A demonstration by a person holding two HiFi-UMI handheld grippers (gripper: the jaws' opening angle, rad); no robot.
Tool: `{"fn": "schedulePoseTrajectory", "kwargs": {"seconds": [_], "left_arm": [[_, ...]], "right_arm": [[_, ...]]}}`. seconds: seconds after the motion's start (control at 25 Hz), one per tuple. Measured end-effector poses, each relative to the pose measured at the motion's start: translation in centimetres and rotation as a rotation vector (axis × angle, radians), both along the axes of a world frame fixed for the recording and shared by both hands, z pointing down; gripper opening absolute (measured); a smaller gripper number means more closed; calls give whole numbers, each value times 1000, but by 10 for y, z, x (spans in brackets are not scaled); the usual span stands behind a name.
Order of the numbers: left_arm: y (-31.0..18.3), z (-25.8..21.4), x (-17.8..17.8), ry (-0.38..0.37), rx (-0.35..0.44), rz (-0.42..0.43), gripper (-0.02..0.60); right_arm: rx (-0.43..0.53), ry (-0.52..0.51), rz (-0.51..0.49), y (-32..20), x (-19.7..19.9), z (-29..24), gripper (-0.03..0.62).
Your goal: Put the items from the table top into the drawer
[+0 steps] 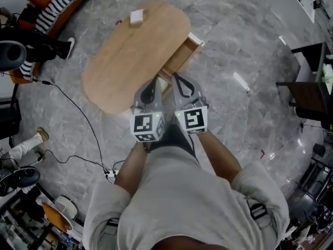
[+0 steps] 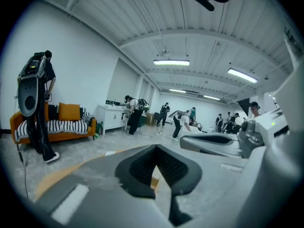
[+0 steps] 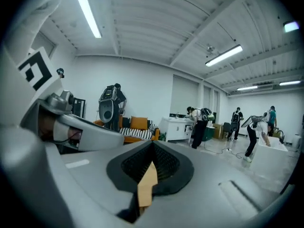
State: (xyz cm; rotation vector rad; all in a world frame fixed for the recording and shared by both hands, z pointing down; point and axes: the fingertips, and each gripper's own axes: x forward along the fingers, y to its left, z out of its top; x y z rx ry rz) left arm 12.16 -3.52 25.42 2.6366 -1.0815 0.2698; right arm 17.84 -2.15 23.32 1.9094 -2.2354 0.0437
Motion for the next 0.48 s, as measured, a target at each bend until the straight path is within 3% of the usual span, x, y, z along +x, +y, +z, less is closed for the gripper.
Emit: {"fn": "schedulePoseTrajectory", "kwargs": {"seconds": [0.24,0.48], "left_arm": [[14,-42,30,11,94,83,20],[30,-47,46,10,122,118,19]], "right_arm": [[51,-13,63,15,22,-40,5],[103,-6,86,28,41,-51,5]]}}
